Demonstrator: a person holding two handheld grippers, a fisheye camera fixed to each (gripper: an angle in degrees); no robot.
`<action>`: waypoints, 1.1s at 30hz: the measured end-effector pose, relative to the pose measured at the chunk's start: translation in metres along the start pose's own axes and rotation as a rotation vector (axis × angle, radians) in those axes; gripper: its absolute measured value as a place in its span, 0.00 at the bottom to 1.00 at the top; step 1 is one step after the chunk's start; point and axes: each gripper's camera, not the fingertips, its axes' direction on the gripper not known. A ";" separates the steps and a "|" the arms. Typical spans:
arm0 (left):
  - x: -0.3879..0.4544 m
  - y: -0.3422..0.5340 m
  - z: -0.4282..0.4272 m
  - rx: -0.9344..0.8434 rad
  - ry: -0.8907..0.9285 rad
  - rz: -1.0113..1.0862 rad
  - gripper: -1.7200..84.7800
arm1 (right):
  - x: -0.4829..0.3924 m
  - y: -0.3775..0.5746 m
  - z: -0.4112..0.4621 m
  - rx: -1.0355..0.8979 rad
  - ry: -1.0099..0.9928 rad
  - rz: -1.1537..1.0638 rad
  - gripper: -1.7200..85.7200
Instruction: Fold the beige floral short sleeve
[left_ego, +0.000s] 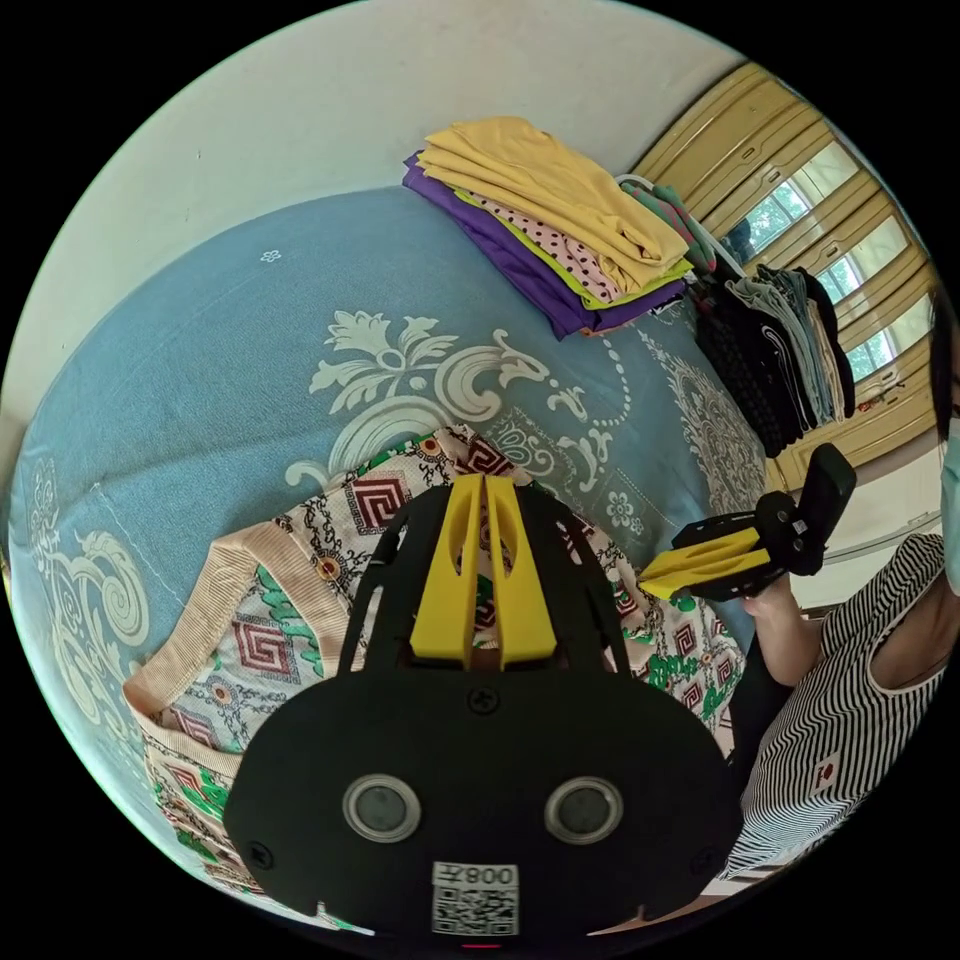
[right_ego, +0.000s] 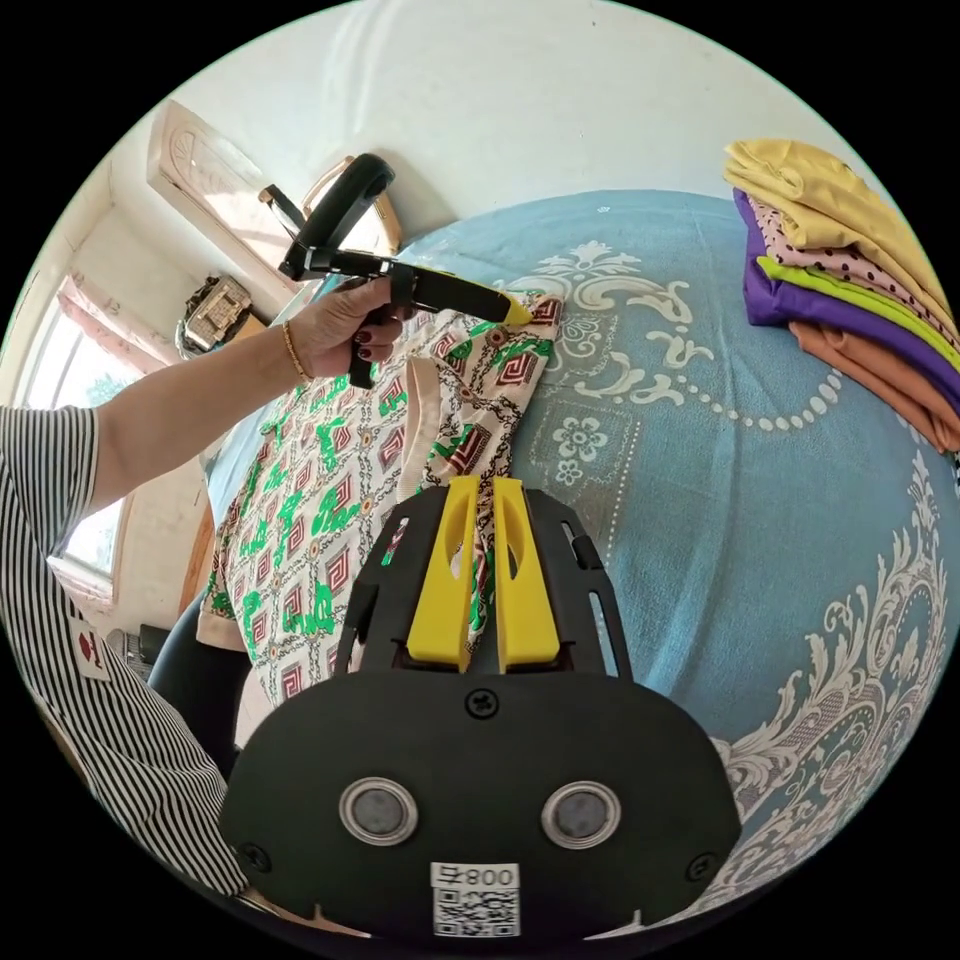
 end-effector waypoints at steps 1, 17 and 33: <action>0.000 -0.002 -0.001 0.010 0.009 0.001 0.03 | -0.001 0.000 0.000 0.001 0.016 0.003 0.04; 0.021 -0.031 0.019 0.034 0.072 0.043 0.02 | 0.009 -0.005 -0.013 0.075 0.001 0.066 0.11; 0.028 -0.023 0.023 0.094 0.097 0.014 0.02 | 0.050 0.001 -0.016 0.100 -0.028 0.239 0.03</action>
